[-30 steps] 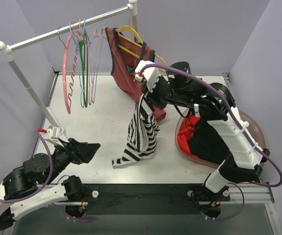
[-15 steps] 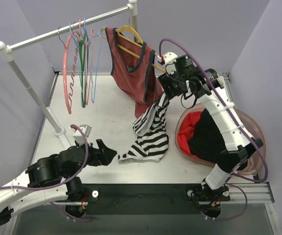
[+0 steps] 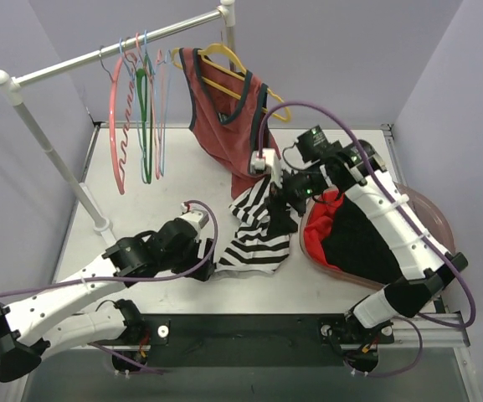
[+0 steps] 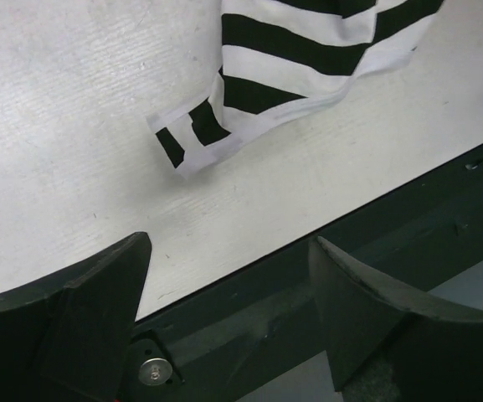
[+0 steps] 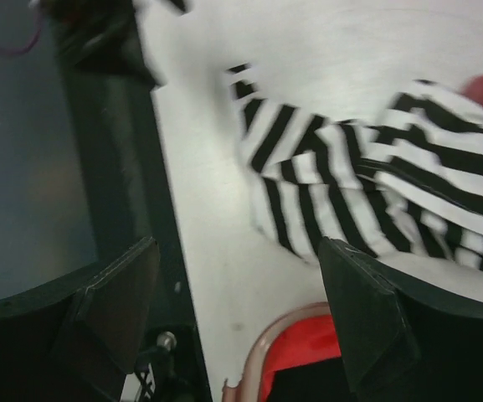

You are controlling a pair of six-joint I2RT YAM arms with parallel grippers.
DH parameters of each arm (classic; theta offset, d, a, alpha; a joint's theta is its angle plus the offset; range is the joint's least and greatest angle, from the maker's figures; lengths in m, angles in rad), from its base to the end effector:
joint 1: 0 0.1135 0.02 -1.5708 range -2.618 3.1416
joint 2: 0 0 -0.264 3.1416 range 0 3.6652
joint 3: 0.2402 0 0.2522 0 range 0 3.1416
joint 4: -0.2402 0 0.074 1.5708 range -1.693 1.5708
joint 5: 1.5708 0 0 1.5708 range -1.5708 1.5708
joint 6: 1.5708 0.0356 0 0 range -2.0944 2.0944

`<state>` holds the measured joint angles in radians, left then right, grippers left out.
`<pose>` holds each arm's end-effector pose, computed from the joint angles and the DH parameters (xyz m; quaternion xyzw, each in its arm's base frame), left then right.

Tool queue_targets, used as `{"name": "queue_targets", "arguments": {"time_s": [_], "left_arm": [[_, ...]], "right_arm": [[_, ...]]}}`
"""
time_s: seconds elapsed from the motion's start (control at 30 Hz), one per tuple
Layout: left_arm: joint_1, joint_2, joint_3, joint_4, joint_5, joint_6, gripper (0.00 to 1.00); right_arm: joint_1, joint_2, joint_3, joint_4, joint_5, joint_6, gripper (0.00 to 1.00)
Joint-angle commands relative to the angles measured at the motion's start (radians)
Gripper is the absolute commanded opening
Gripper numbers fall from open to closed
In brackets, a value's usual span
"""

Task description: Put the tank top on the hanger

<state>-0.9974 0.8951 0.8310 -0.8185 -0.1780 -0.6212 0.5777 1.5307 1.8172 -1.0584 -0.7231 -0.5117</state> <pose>0.0988 -0.1414 0.2795 0.1459 0.9267 -0.1855 0.2924 0.2381 0.1833 0.4338 -0.5642 0.6657 0.3377 0.3528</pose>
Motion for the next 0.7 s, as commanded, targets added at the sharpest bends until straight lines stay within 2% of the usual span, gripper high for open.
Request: {"name": "queue_targets", "arguments": {"time_s": [0.0, 0.07, 0.1, 0.3, 0.5, 0.67], "left_arm": [[0.132, 0.091, -0.015, 0.077, 0.277, 0.162, 0.81], [0.173, 0.170, -0.009, 0.091, 0.310, 0.175, 0.77], [0.184, 0.201, 0.003, 0.093, 0.324, 0.189, 0.71], [0.204, 0.393, 0.013, 0.119, 0.385, 0.196, 0.59], [0.209, 0.470, 0.011, 0.094, 0.310, 0.187, 0.58], [0.212, 0.539, 0.032, 0.136, 0.279, 0.190, 0.57]], "right_arm": [[0.076, -0.110, -0.133, -0.152, -0.191, -0.255, 0.79], [0.079, -0.151, -0.189, -0.149, -0.176, -0.274, 0.79], [0.077, -0.164, -0.203, -0.144, -0.171, -0.274, 0.79], [0.068, -0.262, -0.335, -0.120, -0.150, -0.289, 0.79], [0.082, -0.379, -0.551, -0.039, -0.180, -0.294, 0.79], [0.128, -0.449, -0.685, 0.046, -0.144, -0.303, 0.78]]}}
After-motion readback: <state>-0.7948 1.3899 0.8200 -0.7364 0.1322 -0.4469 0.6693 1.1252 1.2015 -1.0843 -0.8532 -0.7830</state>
